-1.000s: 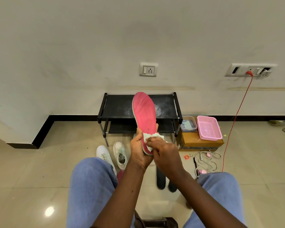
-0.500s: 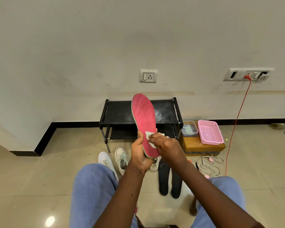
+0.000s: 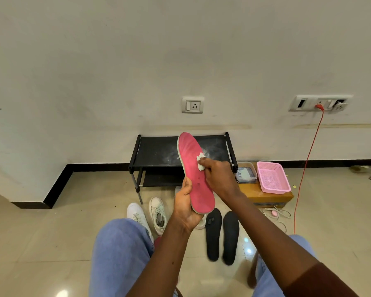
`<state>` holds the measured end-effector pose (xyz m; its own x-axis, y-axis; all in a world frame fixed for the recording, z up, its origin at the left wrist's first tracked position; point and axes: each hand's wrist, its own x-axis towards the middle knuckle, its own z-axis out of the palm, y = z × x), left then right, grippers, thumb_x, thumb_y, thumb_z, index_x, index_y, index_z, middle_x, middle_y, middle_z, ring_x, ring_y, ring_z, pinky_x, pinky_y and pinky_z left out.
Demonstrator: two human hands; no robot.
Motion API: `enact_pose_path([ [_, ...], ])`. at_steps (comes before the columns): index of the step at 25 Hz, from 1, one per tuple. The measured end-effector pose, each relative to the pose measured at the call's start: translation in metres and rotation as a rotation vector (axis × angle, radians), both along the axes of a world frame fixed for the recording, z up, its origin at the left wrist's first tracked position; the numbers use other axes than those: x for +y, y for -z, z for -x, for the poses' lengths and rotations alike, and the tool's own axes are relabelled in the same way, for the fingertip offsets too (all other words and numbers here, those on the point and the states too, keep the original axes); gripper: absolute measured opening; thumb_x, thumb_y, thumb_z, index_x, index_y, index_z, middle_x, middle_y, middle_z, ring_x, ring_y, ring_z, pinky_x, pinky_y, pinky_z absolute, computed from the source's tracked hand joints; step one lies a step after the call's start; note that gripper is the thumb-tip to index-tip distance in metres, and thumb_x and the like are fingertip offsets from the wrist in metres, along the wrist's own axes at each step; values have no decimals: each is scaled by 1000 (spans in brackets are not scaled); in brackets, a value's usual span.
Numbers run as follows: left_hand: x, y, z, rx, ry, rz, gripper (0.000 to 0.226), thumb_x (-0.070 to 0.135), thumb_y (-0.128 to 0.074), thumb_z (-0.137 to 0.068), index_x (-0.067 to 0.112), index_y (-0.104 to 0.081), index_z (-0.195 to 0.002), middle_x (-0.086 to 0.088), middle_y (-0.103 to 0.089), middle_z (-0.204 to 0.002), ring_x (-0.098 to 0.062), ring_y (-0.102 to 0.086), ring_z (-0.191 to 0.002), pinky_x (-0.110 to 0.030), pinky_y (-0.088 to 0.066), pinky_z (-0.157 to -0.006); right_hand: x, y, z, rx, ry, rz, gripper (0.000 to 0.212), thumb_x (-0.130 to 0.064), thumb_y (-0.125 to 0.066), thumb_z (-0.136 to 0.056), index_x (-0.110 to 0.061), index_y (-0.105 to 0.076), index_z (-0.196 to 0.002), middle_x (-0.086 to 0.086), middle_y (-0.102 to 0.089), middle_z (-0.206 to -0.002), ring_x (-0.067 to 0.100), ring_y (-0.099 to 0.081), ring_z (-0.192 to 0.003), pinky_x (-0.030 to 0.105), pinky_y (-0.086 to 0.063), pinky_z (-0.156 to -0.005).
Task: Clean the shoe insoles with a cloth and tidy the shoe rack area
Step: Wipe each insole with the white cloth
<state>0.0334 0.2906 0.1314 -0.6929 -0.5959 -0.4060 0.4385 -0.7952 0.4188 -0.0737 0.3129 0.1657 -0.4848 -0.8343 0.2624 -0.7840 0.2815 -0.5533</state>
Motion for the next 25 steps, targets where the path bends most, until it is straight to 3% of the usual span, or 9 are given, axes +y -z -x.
enact_pose_path([
  [3,-5,8,1,57,-56,-61,37,30,-32,-101,14,-53,-126,-14,-66,-109,-28,-61,-102,-42,-55,-79,12,6,-18,-21,-47,9,28,-2,-47,-89,-5,-69,-106,10,-68,-112,25,-65,-101,29,-46,-94],
  [7,-16,15,1,37,-88,-103,43,30,-31,-101,9,-44,-137,-17,-62,-104,-29,-60,-94,-40,-55,-76,31,14,-37,5,-123,-122,27,-11,-49,-88,-10,-70,-104,5,-70,-108,25,-66,-93,33,-53,-84],
  [10,-20,19,0,55,-101,-114,46,30,-32,-101,9,-40,-141,-15,-61,-101,-28,-60,-88,-40,-58,-67,42,11,-34,-35,-225,-171,34,-2,-54,-85,-10,-64,-116,5,-63,-122,22,-60,-109,26,-45,-98],
  [12,-24,25,-1,83,-101,-118,47,32,-33,-100,12,-39,-142,-15,-62,-102,-28,-65,-84,-41,-59,-63,47,7,-29,-92,-324,-284,51,-3,-56,-84,-14,-48,-133,1,-46,-141,16,-45,-127,21,-33,-105],
  [14,-27,27,-1,91,-92,-119,45,32,-33,-100,13,-42,-140,-16,-62,-104,-28,-66,-84,-40,-59,-63,47,6,-26,-56,-377,-357,55,-7,-56,-87,-16,-40,-139,-1,-38,-146,15,-38,-133,22,-29,-108],
  [18,-28,26,-3,64,-8,-109,50,41,-35,-98,2,-63,-113,-17,-67,-94,-27,-61,-88,-38,-54,-79,45,-4,-23,81,-449,-305,41,-5,-56,-86,-12,-55,-127,4,-57,-130,19,-55,-116,28,-43,-99],
  [20,-35,27,-3,62,1,-95,58,51,-38,-93,2,-63,-113,-16,-67,-105,-29,-60,-101,-41,-45,-93,47,-5,-25,63,-499,-289,38,-4,-60,-82,-12,-61,-120,5,-62,-122,18,-60,-107,25,-46,-94],
  [23,-51,28,-4,98,26,-67,77,62,-47,-80,5,-48,-133,-16,-53,-132,-30,-61,-105,-38,-54,-84,51,-3,-30,44,-576,-295,33,-4,-62,-83,-12,-65,-115,5,-66,-117,17,-63,-103,18,-45,-92],
  [25,-57,28,-2,148,69,-100,76,61,-47,-82,1,-52,-128,-21,-56,-126,-27,-57,-102,-33,-54,-75,52,-2,-27,19,-617,-317,34,0,-61,-84,-14,-66,-114,4,-67,-115,15,-64,-101,26,-51,-89],
])
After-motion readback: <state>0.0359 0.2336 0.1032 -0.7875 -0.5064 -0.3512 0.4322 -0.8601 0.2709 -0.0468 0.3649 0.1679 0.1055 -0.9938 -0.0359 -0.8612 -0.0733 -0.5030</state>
